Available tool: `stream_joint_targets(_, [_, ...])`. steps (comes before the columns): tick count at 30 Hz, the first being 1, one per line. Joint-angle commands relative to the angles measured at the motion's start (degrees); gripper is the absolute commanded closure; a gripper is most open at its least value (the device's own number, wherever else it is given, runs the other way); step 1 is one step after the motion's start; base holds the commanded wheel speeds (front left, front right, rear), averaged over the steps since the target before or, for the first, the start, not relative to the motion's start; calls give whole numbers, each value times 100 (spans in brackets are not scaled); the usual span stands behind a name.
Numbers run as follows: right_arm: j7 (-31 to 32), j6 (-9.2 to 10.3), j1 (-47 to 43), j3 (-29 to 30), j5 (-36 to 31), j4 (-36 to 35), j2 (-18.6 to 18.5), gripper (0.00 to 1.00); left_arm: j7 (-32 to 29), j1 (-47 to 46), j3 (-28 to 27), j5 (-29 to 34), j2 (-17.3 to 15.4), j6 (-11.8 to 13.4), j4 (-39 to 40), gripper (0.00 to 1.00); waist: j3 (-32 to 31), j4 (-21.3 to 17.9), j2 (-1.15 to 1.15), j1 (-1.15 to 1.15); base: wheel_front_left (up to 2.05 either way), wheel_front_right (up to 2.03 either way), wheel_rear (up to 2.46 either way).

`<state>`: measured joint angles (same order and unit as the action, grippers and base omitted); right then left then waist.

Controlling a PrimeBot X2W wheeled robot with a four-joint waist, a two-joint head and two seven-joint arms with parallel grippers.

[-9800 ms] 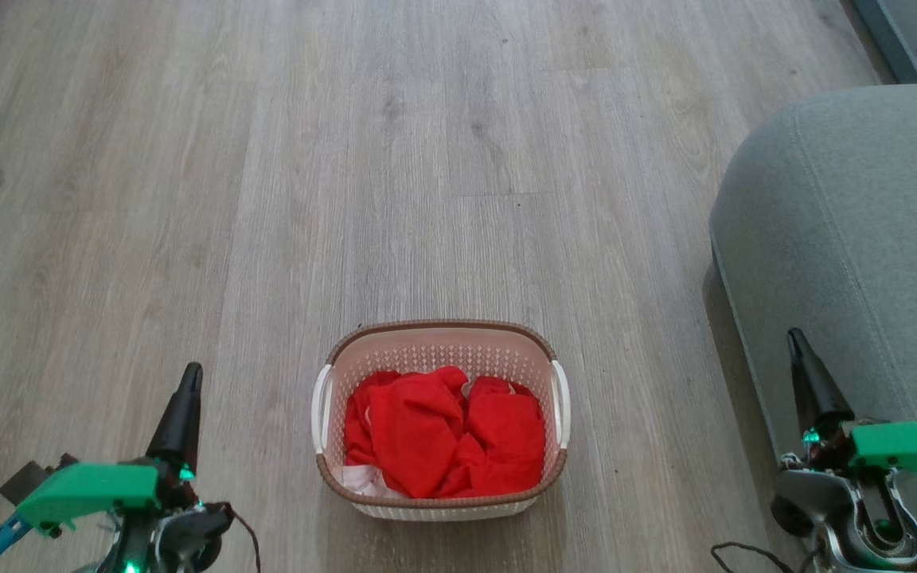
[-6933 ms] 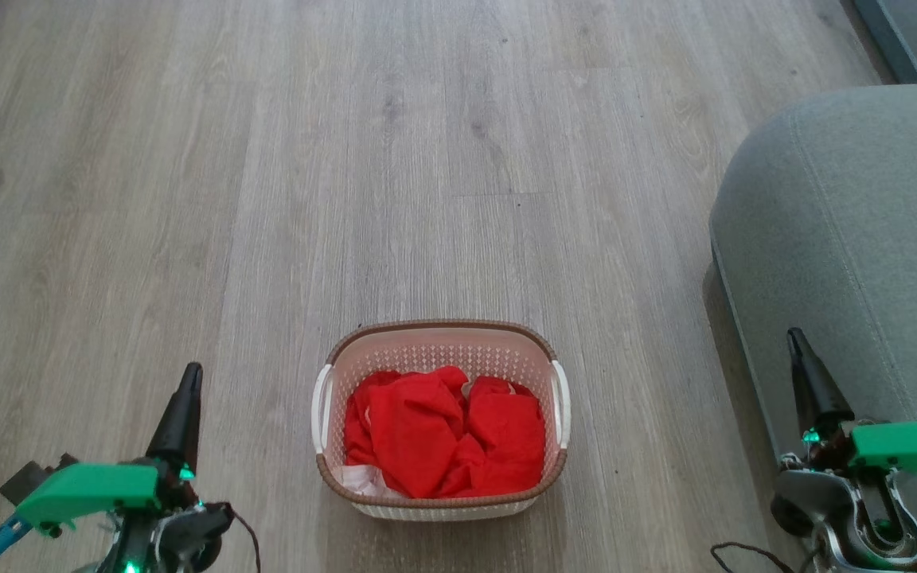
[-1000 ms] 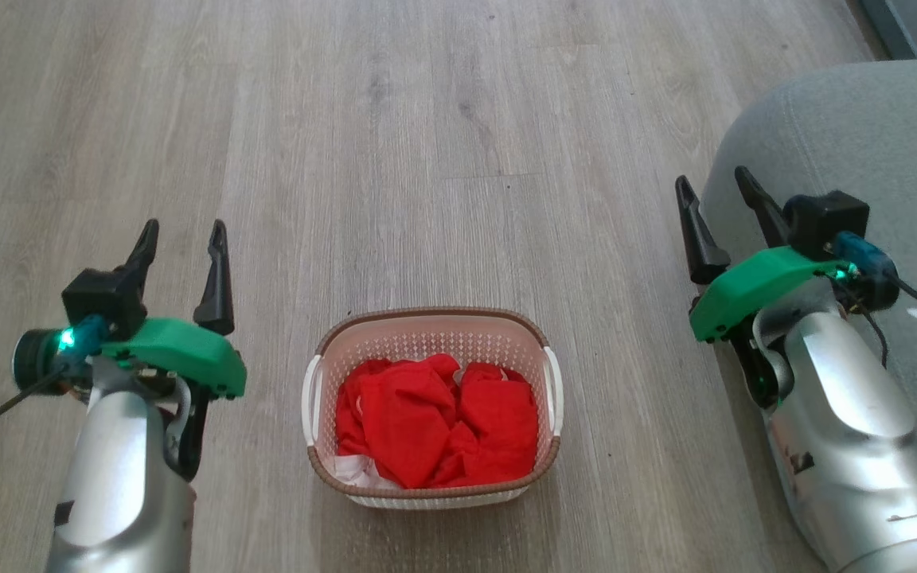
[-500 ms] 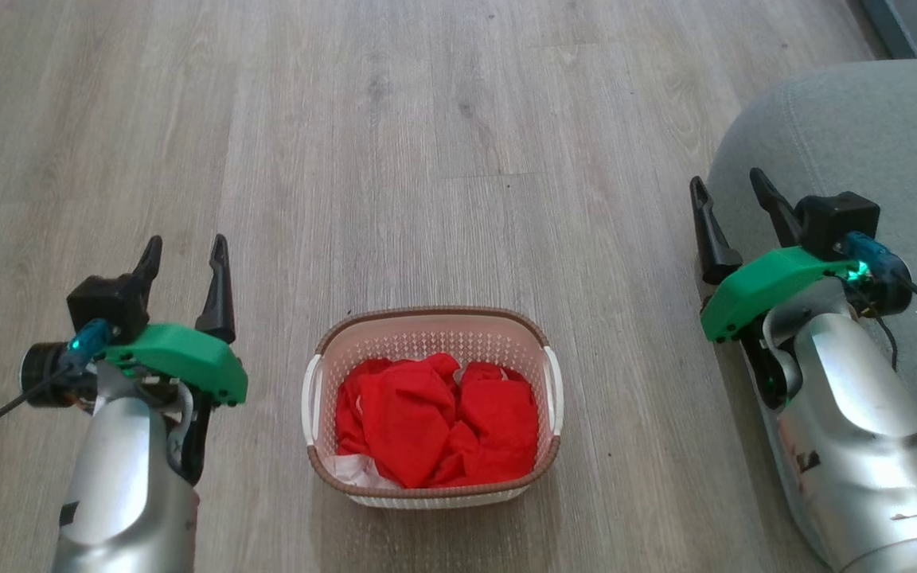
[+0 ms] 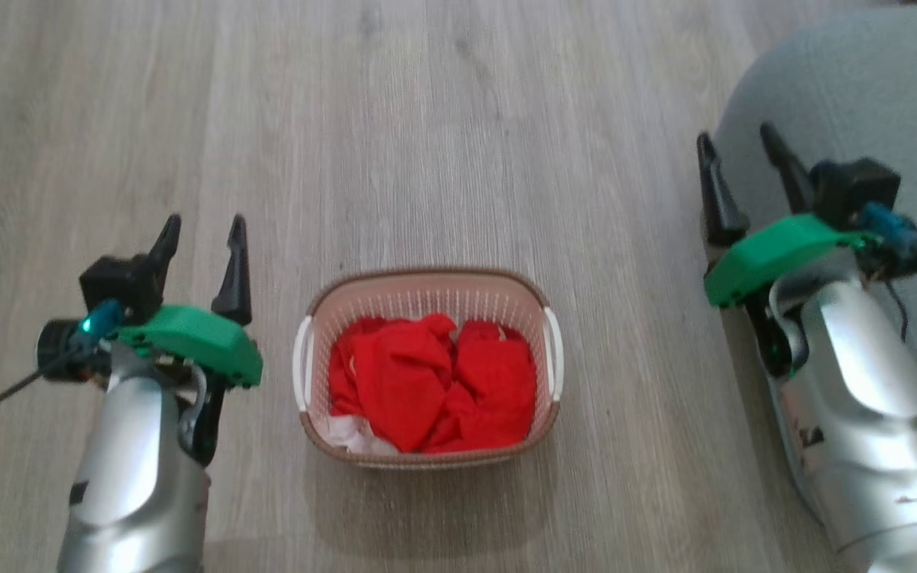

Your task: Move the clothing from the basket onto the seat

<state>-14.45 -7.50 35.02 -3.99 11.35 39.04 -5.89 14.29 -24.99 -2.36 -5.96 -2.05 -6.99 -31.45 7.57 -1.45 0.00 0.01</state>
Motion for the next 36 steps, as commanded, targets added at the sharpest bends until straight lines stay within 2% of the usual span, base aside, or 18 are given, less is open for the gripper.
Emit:
stream_joint_targets(1, [-55,1,318,-71,-73,-254,48,0,71,-332,-94,-21,-88,-33,185,0,272,-20,0,-1,0,0,0])
stream_joint_targets(12, [-55,1,753,182,-346,-1076,84,0,71,-746,481,-390,-84,-48,211,0,1659,-128,0,-1,0,0,0])
stream_joint_targets(19, [-55,1,1080,195,-528,-1306,98,0,71,-1043,911,-501,-84,-48,43,0,2550,-238,0,-1,0,0,0])
stream_joint_targets(29, [-55,1,1294,192,-591,-1436,126,0,71,-1564,1423,-399,-83,-49,-567,0,3439,-512,0,-1,0,0,0])
stream_joint_targets(36, [-55,1,1413,174,-566,-1579,191,0,71,-2122,1730,51,-124,-4,-1515,0,3918,-738,0,-1,0,0,0])
